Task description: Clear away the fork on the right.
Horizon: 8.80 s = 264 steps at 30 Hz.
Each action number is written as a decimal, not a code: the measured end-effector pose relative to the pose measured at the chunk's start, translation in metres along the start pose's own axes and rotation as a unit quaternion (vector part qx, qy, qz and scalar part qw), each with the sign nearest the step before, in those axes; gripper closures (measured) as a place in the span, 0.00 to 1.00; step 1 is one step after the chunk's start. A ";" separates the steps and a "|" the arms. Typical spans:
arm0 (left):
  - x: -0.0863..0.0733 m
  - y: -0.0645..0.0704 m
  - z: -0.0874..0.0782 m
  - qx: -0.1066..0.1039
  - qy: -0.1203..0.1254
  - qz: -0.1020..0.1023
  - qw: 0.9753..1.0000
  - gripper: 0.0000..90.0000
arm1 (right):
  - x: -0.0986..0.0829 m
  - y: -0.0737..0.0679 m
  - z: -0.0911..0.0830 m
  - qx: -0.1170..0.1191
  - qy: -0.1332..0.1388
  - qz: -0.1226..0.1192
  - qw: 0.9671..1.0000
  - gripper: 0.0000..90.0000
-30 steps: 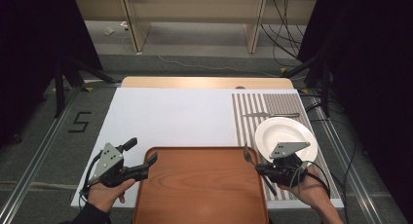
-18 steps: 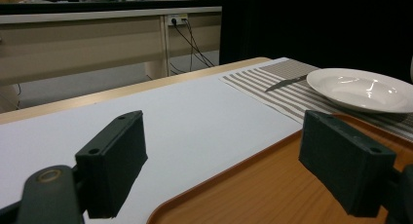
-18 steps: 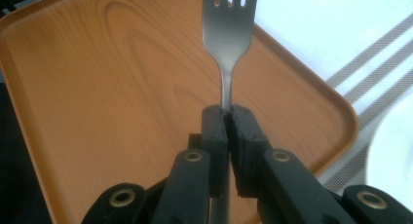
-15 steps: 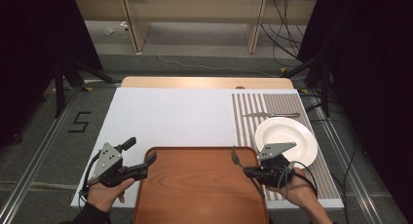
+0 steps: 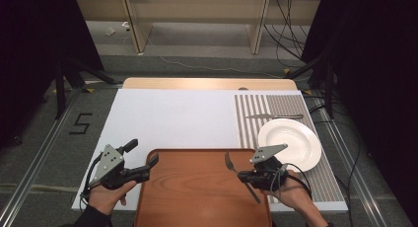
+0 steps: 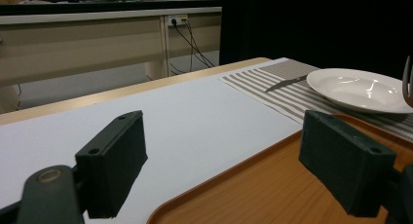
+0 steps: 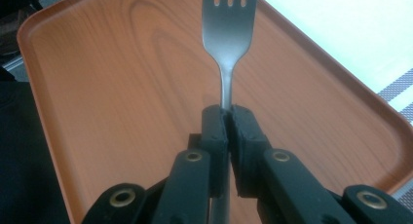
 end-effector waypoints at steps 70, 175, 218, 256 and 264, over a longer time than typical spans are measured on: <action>-0.001 0.001 0.001 -0.001 -0.006 -0.001 1.000 0.19 | 0.001 0.009 0.060 0.031 -0.163 0.024 0.986 0.82; -0.002 -0.001 0.001 0.003 -0.007 -0.002 1.000 0.20 | -0.017 0.030 0.048 -0.112 -0.202 -0.058 0.971 1.00; -0.002 0.000 -0.001 0.002 -0.008 0.008 1.000 0.20 | 0.008 0.009 0.022 -0.062 0.033 -0.012 0.997 0.56; -0.003 0.001 0.000 -0.007 -0.013 0.006 1.000 0.19 | 0.001 0.008 -0.013 -0.101 0.238 0.018 0.966 0.36; -0.003 0.001 -0.001 -0.009 -0.013 0.006 1.000 0.19 | -0.006 0.005 -0.016 -0.114 0.254 0.024 0.960 0.29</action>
Point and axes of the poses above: each handheld gripper's, and its own axes: z roughly forward along the jaws, x roughly out of its top, y roughly to its right, the point moved 1 cm from there along z, roughly forward along the jaws
